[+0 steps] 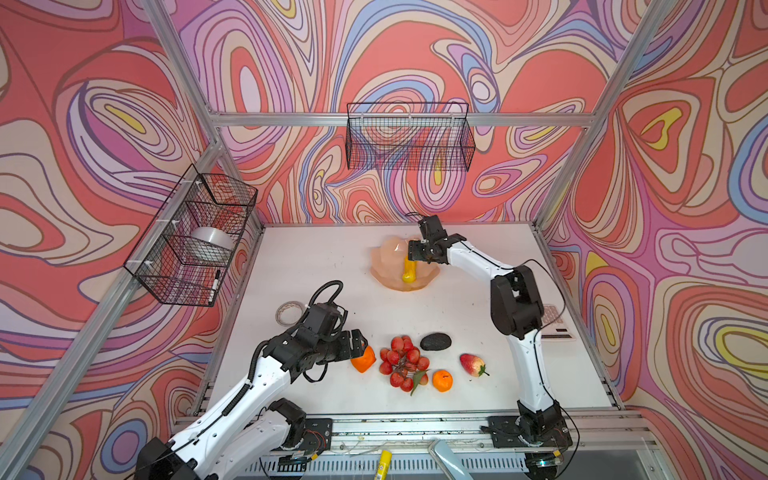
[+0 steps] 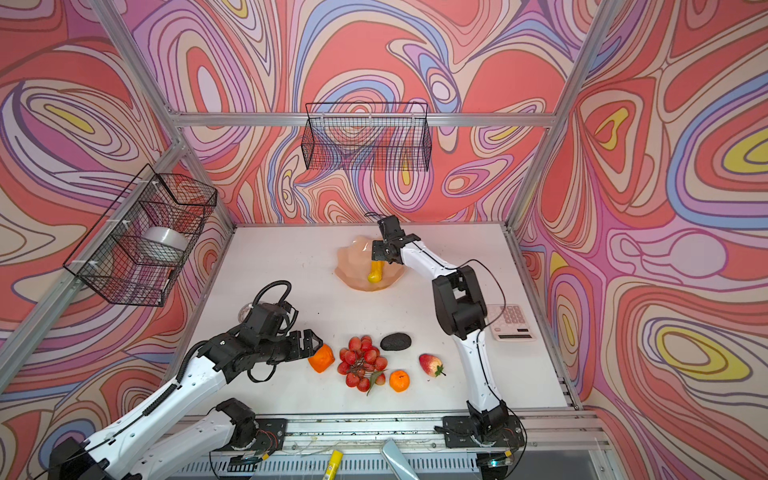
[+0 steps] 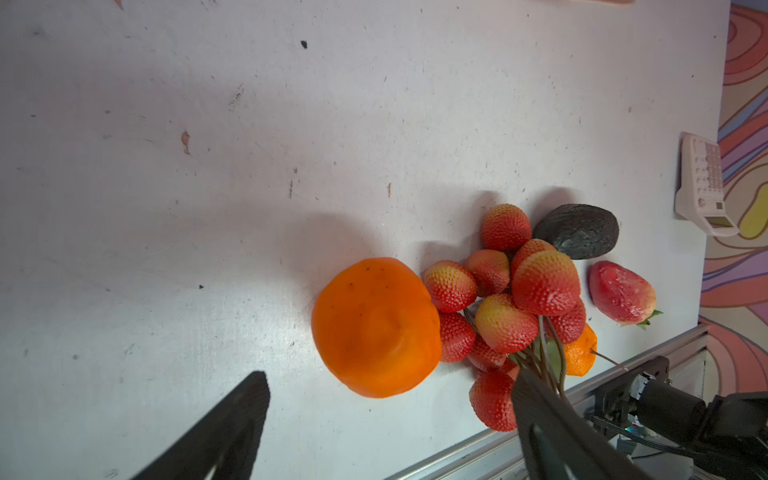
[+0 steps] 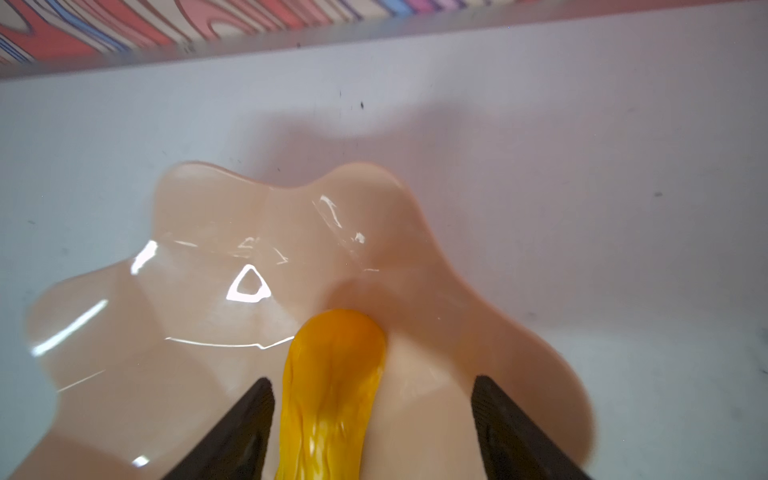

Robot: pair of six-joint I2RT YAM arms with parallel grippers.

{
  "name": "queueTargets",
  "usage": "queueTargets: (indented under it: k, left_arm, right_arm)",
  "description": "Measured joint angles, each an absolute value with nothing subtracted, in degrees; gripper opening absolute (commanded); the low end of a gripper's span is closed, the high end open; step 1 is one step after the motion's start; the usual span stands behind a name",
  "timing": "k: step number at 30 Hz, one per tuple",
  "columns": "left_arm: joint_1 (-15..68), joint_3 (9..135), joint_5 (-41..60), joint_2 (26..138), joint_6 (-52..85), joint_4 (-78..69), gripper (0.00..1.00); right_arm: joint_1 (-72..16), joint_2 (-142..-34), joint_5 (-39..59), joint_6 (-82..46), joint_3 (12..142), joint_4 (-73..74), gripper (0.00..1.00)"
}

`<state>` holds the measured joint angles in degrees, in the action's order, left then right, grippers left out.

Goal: Place and organize the fake fruits in the fruit bowl
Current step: 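Place the orange in the bowl with the left gripper while the right arm moves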

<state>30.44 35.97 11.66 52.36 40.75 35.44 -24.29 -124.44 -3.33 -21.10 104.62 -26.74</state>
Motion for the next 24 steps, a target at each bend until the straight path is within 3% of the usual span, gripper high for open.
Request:
queueTargets:
  k: [7,10,17,21,24]
  left_arm:
    - [32.9,35.0,10.7,59.5,41.2,31.7,0.92]
    - [33.5,35.0,10.3,62.5,41.2,30.5,0.87]
    - [34.1,34.9,9.5,66.9,40.5,28.1,0.6]
    - [34.2,34.9,8.9,66.8,39.6,28.0,0.5]
    - [34.2,34.9,7.9,65.6,38.9,28.6,0.5]
  right_arm:
    - [-24.7,-95.6,-3.8,-22.5,89.2,-15.9,0.83]
    - [-24.8,-88.1,-4.3,-23.4,83.5,-12.9,0.85]
    - [-24.8,-82.2,-6.6,-25.8,72.6,-13.0,0.87]
    - [-24.8,-80.7,-7.7,-26.7,70.0,-13.8,0.88]
    - [-24.8,-79.8,-8.4,-27.3,69.9,-13.5,0.88]
